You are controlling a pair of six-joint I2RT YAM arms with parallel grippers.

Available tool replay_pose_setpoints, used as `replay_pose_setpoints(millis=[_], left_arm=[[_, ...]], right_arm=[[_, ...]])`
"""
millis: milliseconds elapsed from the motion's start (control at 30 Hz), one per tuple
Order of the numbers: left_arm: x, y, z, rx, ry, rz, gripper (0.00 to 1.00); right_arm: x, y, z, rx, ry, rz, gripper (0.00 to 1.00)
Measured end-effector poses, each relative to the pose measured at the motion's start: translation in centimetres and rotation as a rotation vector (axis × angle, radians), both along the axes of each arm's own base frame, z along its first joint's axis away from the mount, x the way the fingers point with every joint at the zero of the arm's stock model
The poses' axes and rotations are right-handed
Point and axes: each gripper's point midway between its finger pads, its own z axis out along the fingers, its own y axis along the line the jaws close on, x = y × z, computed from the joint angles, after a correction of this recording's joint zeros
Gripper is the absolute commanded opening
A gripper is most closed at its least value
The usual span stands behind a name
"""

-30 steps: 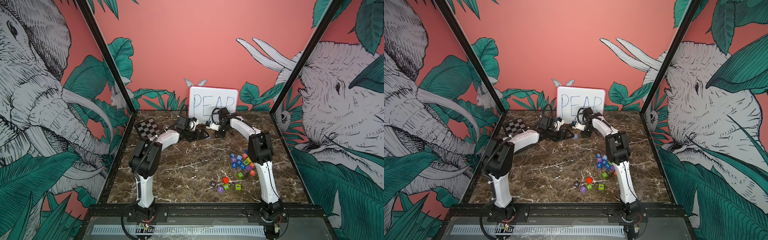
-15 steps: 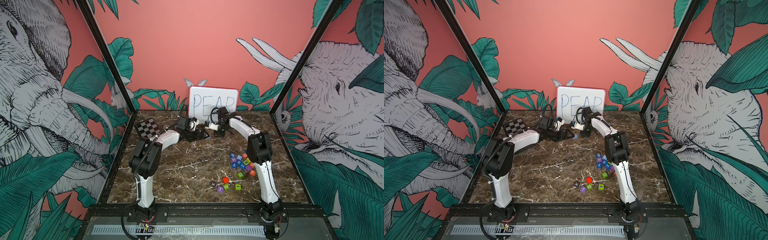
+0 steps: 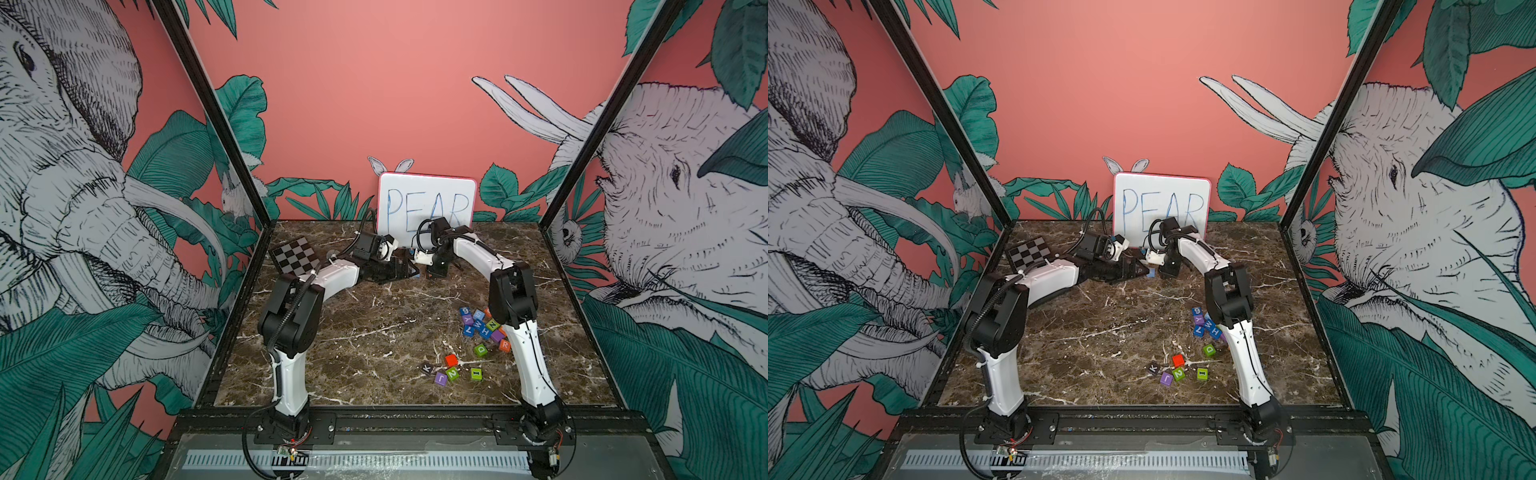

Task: Spell the uppercase word “pear” with letter blocks
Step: Place the letter block at the center of the board.

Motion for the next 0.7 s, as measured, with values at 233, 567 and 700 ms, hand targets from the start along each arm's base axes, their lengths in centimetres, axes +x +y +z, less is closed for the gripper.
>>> replay_pose_setpoints(millis=[233,567,700], left_arm=[[0.00,0.00,0.00,0.000,0.000,0.000,0.99],[-0.01,0.00,-0.01,0.000,0.000,0.000,0.99],[0.00,0.01,0.01,0.000,0.000,0.000,0.99]], right_arm=[[0.20,-0.03,0.24,-0.025,-0.024,0.043,0.13],[0.80,0.44,-0.17,-0.041,-0.045,0.079,0.14],[0.82,0.68,-0.14,-0.042,-0.049,0.086,0.17]])
